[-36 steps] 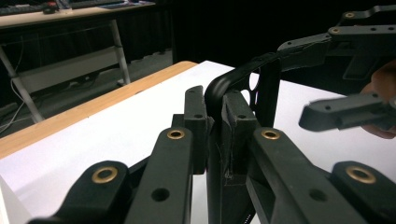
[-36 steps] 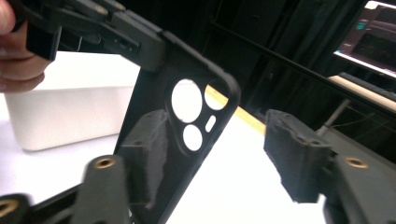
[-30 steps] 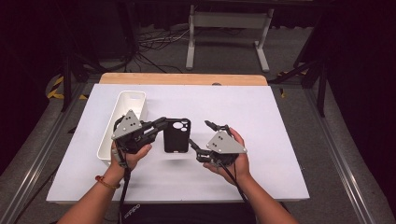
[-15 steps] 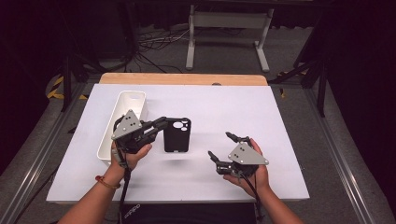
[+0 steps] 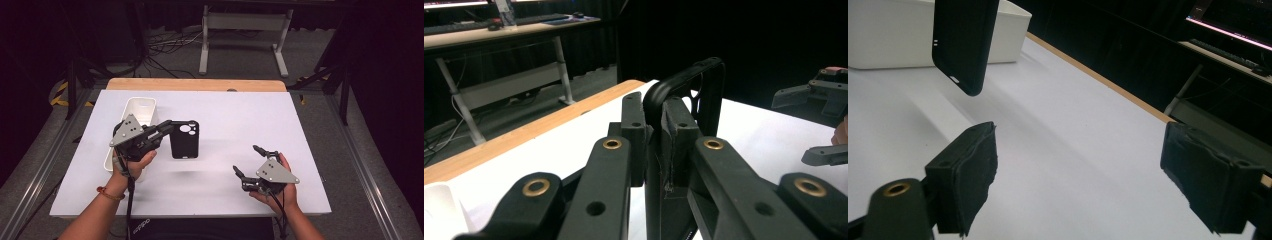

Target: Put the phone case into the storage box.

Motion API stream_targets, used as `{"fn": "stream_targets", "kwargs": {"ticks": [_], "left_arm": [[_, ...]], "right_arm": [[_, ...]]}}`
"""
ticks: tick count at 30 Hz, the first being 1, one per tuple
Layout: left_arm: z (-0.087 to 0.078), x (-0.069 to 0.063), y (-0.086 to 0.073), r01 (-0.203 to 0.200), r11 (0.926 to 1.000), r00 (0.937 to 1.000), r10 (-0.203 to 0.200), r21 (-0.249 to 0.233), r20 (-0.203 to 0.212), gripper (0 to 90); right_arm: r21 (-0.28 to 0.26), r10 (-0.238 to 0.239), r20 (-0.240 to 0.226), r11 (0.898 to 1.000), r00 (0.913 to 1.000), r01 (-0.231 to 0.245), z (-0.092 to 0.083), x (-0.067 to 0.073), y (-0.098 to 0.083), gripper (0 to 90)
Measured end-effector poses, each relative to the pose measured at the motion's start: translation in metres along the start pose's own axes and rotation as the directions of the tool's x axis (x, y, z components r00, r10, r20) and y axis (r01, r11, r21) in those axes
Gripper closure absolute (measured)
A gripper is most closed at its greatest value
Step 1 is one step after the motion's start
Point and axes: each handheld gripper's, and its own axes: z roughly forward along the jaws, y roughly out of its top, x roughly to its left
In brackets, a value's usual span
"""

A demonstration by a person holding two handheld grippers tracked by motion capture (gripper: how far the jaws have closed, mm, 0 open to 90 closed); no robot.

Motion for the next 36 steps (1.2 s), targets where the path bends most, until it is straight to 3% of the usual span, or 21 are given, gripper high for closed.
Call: {"fn": "stream_targets", "kwargs": {"ticks": [12, 18, 36], "left_arm": [[-0.017, 0.01, 0.016, -0.008, 0.9978, 0.9997, 0.006, -0.065, -0.023, 82.8], [-0.026, 0.019, 0.02, 0.0, 0.997, 0.999, -0.003, -0.077, -0.044, 82.8], [-0.045, 0.036, 0.031, -0.034, 0.995, 0.9961, 0.026, -0.094, -0.084, 82.8]], "right_arm": [[0.034, 0.01, 0.019, 0.999, 0.9998, -0.011, 0.005, -0.002, -0.007, 15.4], [0.044, 0.004, 0.021, 0.999, 0.9998, -0.005, 0.006, -0.001, -0.008, 15.4], [0.049, 0.001, 0.008, 0.999, 1.0, -0.001, 0.008, -0.001, -0.01, 15.4]]}}
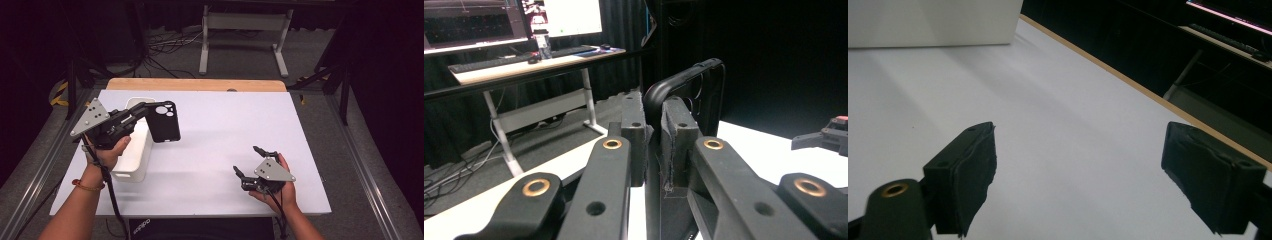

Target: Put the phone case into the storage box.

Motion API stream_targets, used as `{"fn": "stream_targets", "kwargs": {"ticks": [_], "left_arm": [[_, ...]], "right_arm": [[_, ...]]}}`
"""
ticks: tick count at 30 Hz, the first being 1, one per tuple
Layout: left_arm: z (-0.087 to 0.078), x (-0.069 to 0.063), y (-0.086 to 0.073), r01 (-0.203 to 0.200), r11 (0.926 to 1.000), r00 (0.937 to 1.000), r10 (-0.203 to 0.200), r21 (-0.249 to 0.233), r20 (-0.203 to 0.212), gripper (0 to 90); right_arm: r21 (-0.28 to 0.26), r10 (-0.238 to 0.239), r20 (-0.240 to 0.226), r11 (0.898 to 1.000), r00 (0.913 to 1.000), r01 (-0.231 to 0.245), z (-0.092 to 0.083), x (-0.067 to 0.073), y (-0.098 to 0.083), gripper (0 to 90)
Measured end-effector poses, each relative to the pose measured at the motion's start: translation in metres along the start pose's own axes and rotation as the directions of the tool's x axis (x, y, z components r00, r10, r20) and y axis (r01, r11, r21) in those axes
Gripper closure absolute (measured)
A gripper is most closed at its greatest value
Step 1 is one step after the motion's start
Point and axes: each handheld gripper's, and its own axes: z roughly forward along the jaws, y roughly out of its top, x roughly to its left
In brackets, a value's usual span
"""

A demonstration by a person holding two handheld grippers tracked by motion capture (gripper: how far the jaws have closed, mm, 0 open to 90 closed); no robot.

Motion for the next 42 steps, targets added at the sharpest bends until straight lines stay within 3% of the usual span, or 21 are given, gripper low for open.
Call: {"fn": "stream_targets", "kwargs": {"ticks": [13, 26, 42], "left_arm": [[-0.006, 0.013, 0.004, -0.007, 1.0, 0.9995, 0.007, -0.001, -0.031, 82.8], [-0.012, 0.027, 0.004, -0.03, 0.9992, 0.9975, 0.032, 0.028, -0.064, 82.8], [-0.016, 0.044, -0.001, -0.022, 0.9991, 0.9959, 0.025, 0.036, -0.086, 82.8]], "right_arm": [[0.006, -0.004, -0.001, 1.0, 1.0, 0.004, 0.001, 0.001, -0.001, 15.4], [0.01, -0.006, -0.006, 1.0, 1.0, 0.006, 0.003, 0.002, -0.001, 15.4], [0.009, -0.006, -0.011, 1.0, 0.9999, 0.006, 0.004, 0.003, 0.0, 15.4]]}}
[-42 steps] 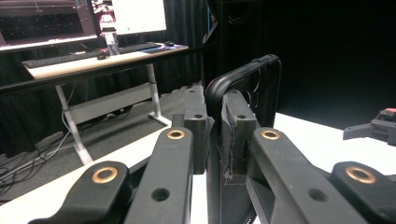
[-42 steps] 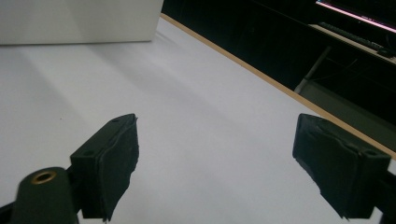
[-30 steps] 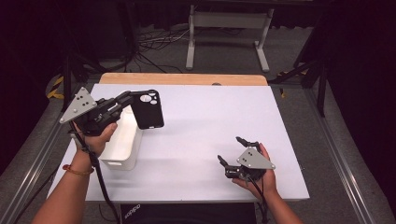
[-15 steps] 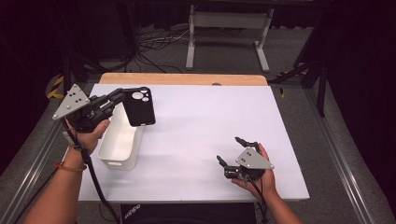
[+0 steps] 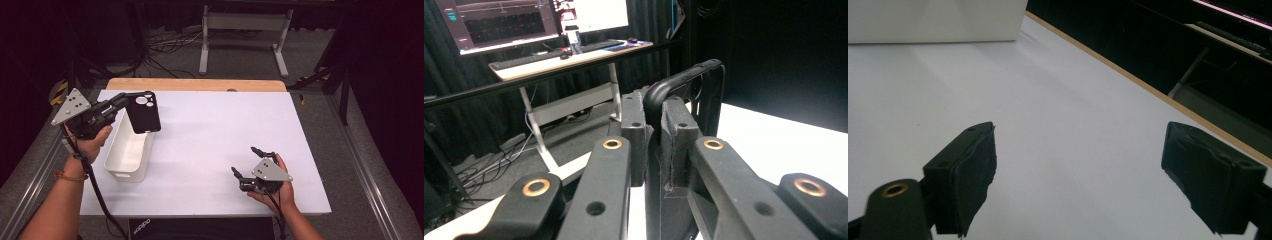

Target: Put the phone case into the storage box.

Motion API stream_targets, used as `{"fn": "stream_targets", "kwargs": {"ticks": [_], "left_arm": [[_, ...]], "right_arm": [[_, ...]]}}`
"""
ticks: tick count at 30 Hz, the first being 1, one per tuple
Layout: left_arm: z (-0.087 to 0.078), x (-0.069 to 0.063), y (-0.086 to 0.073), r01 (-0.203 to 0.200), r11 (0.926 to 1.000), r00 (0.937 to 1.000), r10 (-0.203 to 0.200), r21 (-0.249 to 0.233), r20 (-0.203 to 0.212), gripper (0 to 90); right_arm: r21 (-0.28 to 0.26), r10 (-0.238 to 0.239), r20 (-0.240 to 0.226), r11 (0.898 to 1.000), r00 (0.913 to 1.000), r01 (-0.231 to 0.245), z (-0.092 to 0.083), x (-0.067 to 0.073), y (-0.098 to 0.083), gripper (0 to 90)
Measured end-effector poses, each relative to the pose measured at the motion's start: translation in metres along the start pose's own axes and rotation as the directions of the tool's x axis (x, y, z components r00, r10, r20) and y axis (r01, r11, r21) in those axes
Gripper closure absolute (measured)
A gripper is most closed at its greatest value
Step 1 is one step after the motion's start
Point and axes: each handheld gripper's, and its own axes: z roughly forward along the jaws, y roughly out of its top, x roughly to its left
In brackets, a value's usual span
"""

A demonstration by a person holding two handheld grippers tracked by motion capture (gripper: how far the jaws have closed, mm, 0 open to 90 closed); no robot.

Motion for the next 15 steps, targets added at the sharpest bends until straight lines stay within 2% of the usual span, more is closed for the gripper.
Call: {"fn": "stream_targets", "kwargs": {"ticks": [15], "left_arm": [[0.005, 0.019, -0.009, 0.008, 0.9999, 0.9994, -0.007, 0.013, -0.033, 82.8]], "right_arm": [[0.008, 0.009, 0.003, 1.0, 1.0, -0.009, 0.001, -0.001, -0.001, 15.4]]}}
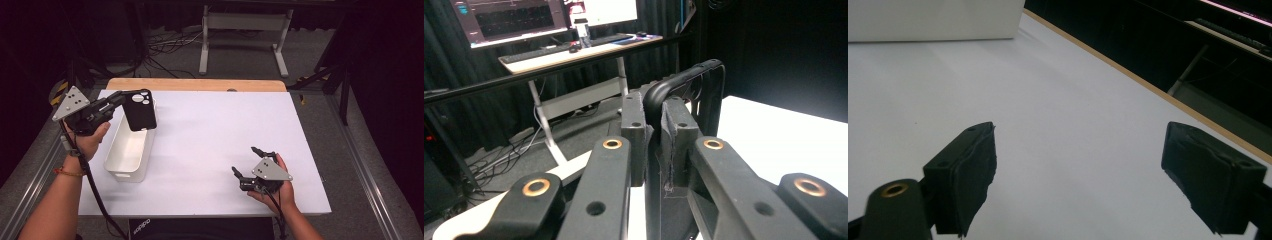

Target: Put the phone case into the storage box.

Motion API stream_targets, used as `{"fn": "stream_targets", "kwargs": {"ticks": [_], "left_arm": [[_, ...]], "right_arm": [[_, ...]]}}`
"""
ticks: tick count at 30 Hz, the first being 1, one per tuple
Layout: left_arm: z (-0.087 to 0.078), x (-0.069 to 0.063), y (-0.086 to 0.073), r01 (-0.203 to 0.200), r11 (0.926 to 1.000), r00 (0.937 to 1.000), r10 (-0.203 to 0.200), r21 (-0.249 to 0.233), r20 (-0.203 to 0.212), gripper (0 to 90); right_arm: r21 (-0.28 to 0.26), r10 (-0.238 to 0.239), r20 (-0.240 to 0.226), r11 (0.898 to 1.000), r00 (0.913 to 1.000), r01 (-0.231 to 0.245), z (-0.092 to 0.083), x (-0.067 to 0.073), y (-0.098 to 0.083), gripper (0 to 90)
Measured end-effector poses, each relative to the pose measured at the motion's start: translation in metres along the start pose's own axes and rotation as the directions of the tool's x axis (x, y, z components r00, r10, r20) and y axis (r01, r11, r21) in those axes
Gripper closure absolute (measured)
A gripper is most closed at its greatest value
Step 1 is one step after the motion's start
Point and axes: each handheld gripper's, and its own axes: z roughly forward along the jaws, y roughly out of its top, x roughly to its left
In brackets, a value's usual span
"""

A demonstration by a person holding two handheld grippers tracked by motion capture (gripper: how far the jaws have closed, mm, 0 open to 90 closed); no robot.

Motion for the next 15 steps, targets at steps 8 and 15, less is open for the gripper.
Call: {"fn": "stream_targets", "kwargs": {"ticks": [8, 15], "left_arm": [[0.004, 0.016, -0.002, 0.003, 1.0, 0.9996, -0.003, 0.002, -0.027, 82.8], [0.012, 0.025, -0.004, -0.025, 0.9996, 0.9989, 0.026, 0.014, -0.04, 82.8]], "right_arm": [[0.015, -0.004, -0.015, 1.0, 0.9999, 0.004, 0.004, 0.002, -0.001, 15.3], [0.023, -0.008, -0.017, 1.0, 0.9998, 0.008, 0.006, 0.002, -0.001, 15.3]]}}
